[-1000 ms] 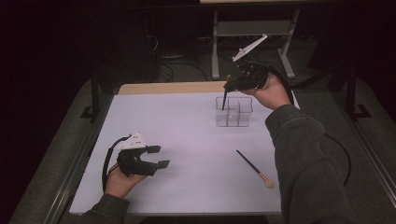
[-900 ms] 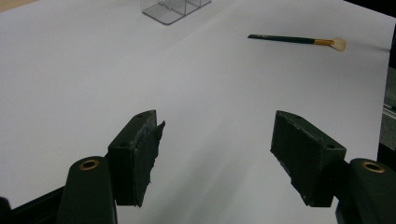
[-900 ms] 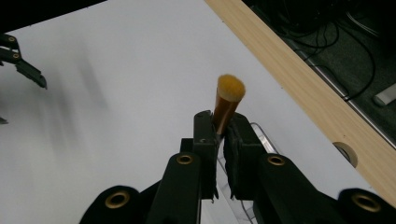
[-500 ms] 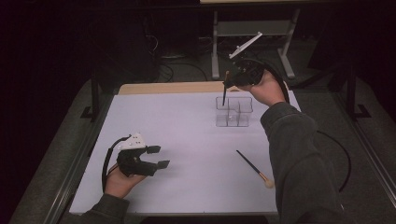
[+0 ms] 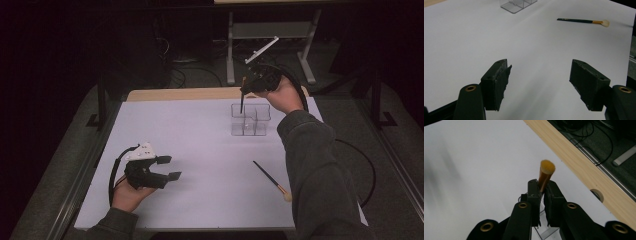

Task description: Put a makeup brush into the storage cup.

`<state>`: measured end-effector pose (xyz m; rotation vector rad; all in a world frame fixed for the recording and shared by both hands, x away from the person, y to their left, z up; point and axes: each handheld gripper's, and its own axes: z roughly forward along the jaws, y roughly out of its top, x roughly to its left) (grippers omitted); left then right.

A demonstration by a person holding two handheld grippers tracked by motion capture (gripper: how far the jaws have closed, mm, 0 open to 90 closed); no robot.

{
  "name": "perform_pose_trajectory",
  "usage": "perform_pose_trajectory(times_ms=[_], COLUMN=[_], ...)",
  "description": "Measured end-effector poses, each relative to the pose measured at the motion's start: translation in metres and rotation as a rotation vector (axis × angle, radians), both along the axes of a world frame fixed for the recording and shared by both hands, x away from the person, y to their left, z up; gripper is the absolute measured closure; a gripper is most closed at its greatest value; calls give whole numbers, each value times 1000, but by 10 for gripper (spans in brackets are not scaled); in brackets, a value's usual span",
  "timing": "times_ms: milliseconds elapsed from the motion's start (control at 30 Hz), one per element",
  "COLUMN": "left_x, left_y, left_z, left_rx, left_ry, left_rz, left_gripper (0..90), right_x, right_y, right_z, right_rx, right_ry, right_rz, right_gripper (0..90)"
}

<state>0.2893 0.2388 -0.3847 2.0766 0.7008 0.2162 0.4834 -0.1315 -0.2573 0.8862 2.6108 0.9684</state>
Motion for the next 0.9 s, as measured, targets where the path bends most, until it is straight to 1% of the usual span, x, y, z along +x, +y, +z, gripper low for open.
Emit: perform_pose_trajectory(times_ms=[67,167,233,300,367,400,500,700,767,833,867,900], left_x=[0,0,0,0,0,0,0,0,0,0,0,0], left_y=[0,0,0,0,0,-1,-2,-1,-2,-2,-1,-1], left_z=[0,0,0,0,-1,-2,-2,-2,-3,-3,-2,-2], left_rx=[3,4,0,0,8,5,13,11,-2,1,6,12], left_ry=[0,0,1,1,0,2,5,2,6,5,6,6], left_rz=[-2,-6,-2,-2,-6,-5,-9,-9,-2,-4,-6,-9], left_gripper=[304,305,305,304,302,301,300,297,296,296,296,296], right_x=[1,2,2,3,4,4,5,7,7,7,7,7], right_y=[-1,-1,0,0,0,0,0,1,1,2,1,2], right_z=[-2,-4,-6,-9,-11,-13,-15,-20,-23,-24,-24,-25], right_rx=[0,2,2,9,1,2,5,9,4,0,-1,12], right_ry=[5,-2,10,11,11,18,22,29,32,33,25,33], right_rz=[-3,2,-12,-7,-8,-12,-14,-16,-17,-18,-14,-23], right_gripper=[827,827,828,828,828,827,827,827,827,828,827,827])
